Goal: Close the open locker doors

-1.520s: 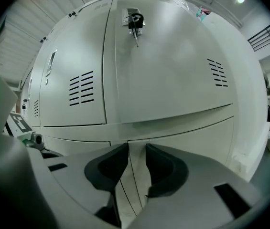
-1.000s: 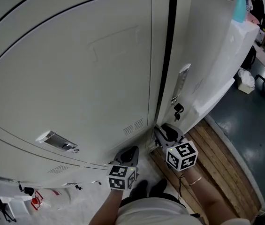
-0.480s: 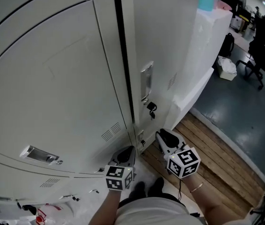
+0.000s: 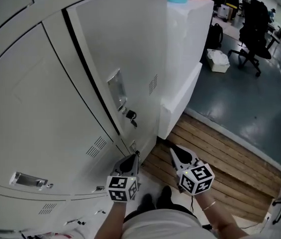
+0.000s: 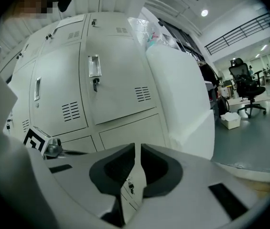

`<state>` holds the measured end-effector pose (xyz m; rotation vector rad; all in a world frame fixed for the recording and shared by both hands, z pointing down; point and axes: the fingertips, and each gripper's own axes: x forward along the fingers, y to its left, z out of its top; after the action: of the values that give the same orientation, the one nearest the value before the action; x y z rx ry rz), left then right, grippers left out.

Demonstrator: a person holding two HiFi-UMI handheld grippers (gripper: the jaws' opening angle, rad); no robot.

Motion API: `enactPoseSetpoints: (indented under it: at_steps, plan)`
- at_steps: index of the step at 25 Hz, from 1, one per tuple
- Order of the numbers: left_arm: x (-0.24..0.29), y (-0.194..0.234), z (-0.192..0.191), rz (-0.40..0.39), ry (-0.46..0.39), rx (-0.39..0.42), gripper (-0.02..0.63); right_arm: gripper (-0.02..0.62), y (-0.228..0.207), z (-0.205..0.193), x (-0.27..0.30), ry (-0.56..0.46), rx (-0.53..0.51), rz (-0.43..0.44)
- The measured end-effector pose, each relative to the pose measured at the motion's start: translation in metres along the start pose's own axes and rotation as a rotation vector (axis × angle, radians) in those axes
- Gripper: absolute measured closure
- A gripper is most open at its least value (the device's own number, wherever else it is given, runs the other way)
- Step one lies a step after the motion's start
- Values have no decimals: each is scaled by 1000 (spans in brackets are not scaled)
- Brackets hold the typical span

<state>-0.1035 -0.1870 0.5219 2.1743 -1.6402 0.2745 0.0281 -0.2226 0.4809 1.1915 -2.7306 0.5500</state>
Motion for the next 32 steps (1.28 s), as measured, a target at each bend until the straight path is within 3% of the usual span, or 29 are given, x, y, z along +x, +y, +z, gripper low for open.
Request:
enactPoseSetpoints:
  at_steps: [15,32]
  plan:
    - [16,-20,3,-77,14,55,586,591,-37,-25,-60,3,18,-190]
    - [16,-28,2,-107,28,86,586,592,-55,-47,-77,73,37,-271]
